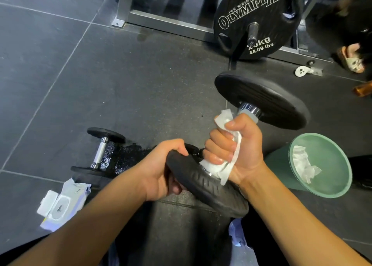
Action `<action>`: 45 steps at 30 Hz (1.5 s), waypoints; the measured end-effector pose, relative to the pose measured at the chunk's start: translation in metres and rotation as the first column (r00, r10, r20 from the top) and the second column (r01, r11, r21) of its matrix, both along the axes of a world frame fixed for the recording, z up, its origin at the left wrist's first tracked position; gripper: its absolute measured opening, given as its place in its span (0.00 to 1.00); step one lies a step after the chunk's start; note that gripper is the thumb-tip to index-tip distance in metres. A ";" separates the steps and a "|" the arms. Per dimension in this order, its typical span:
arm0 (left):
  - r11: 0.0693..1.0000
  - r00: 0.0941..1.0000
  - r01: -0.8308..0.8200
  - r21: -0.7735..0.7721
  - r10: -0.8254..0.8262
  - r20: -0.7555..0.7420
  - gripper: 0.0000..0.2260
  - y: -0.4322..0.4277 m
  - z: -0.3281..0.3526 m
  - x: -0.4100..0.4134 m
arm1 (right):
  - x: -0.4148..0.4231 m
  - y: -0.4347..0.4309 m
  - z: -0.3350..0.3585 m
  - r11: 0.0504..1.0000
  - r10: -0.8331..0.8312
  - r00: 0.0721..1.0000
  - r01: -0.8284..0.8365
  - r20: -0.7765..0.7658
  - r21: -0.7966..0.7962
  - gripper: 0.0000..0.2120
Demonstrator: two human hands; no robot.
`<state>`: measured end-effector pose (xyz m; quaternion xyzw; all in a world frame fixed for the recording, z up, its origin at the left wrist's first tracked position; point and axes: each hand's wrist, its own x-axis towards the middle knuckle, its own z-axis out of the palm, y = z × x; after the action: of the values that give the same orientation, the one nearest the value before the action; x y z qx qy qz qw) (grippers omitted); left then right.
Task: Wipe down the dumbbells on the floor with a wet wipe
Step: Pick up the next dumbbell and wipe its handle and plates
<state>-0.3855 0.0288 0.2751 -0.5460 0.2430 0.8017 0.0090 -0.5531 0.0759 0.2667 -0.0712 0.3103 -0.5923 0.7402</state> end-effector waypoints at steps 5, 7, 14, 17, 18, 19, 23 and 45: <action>0.984 0.988 -0.091 -0.154 0.071 -0.134 0.18 0.005 0.001 -0.008 | 0.000 -0.007 0.005 0.941 -0.265 0.940 0.301 -0.214 0.156 0.17; 0.945 0.990 -0.125 -0.301 0.098 -0.103 0.12 0.013 0.004 -0.013 | 0.002 -0.009 0.007 0.906 -0.318 0.895 0.384 -0.313 0.177 0.17; 0.642 0.981 0.133 -0.755 0.025 0.195 0.12 0.049 0.006 -0.026 | -0.002 -0.017 0.008 0.735 -0.522 0.744 0.640 -0.418 0.222 0.16; 0.658 0.991 0.071 -0.749 0.036 0.126 0.09 0.042 0.000 -0.027 | -0.008 -0.023 0.001 0.676 -0.574 0.702 0.697 -0.422 0.240 0.15; 0.661 0.993 0.071 -0.747 0.024 0.115 0.07 0.039 0.001 -0.027 | -0.011 -0.026 -0.003 0.652 -0.602 0.679 0.722 -0.420 0.232 0.14; 0.659 0.993 0.079 -0.748 0.015 0.118 0.06 0.035 0.001 -0.027 | -0.014 -0.028 -0.004 0.636 -0.632 0.662 0.740 -0.403 0.218 0.12; 0.766 1.000 -0.022 -0.642 0.031 0.002 0.07 0.034 0.001 -0.029 | -0.030 -0.023 0.006 0.729 -0.608 0.727 0.670 -0.319 0.139 0.13; 0.970 0.978 0.189 -0.155 -0.200 -0.063 0.16 0.009 -0.007 -0.009 | -0.036 0.002 0.004 0.883 0.324 0.946 -0.296 0.015 -0.365 0.10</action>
<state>-0.3944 0.0377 0.2681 -0.4869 0.3543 0.7975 0.0375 -0.5892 0.0780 0.2710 -0.2308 0.1538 -0.5149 0.8111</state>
